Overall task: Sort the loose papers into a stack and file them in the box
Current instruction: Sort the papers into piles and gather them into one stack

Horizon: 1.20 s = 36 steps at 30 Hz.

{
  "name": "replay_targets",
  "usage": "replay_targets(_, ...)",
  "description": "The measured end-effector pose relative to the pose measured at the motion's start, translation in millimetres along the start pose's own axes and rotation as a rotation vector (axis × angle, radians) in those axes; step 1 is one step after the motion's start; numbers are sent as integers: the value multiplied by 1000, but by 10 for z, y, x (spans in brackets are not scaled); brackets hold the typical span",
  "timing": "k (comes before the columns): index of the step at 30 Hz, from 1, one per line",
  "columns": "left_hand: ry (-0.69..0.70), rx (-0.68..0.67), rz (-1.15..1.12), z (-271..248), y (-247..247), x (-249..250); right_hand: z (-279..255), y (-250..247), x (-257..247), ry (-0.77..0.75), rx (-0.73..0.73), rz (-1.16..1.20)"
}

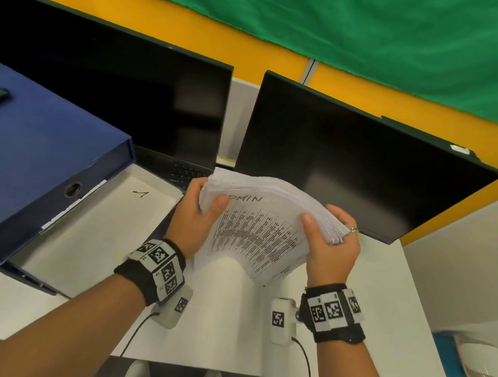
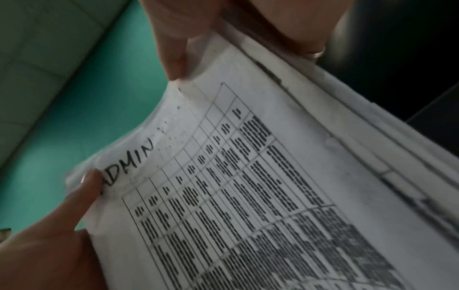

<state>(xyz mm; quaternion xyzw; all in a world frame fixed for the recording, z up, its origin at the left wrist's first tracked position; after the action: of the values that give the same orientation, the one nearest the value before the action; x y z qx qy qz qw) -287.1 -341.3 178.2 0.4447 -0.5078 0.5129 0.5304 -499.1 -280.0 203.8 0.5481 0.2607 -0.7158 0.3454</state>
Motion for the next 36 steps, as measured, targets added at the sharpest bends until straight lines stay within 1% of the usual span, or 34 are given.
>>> replay_targets(3, 74, 62, -80, -1, 58, 118, 37, 79, -30, -47, 79, -8)
replay_targets(5, 144, 141, -45, 36, 101, 274, 60, 132, -66, -75, 130, -16)
replay_targets(7, 186, 215, 13, 109, 121, 360, 76, 165, -71, -66, 158, -15)
replay_targets(11, 153, 275, 67, 238, 96, 355, 89, 167, -60, -28, 195, 4)
replay_targets(14, 136, 317, 80, 271, 67, 322, 85, 187, -57, -31, 215, 8)
replay_targets(16, 122, 324, 65, 279, 58, 326, 77, 204, -44, -54, 216, -5)
replay_targets(19, 86, 285, -31, 287, 64, 345, 67, 211, -31, -65, 200, -30)
replay_targets(23, 82, 293, 40, 306, 81, 334, 85, 177, -21, -37, 254, -9)
replay_targets(28, 80, 296, 19, 351, 84, 346, 75, 177, -34, -24, 266, 19)
replay_targets(30, 96, 287, 33, 357, 90, 356, 66, 179, -50, -43, 234, 22)
replay_targets(33, 79, 314, 17, 371, 84, 360, 23, 177, -66, -89, 135, 7)
replay_targets(36, 21, 326, -26, 404, 71, 372, 13, 154, -25, -55, 94, 15)
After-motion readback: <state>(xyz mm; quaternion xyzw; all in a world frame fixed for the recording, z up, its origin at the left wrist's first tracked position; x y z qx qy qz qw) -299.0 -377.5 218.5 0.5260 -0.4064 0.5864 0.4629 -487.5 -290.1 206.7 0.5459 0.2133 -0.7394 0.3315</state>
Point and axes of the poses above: each hand's wrist, its own z-axis towards the middle knuckle, its own y-axis out of the palm, x = y × z, the point moved 1 cm from there along z, towards the middle knuckle, and after that the axes turned 2 degrees about z, right-handed, at the moved point
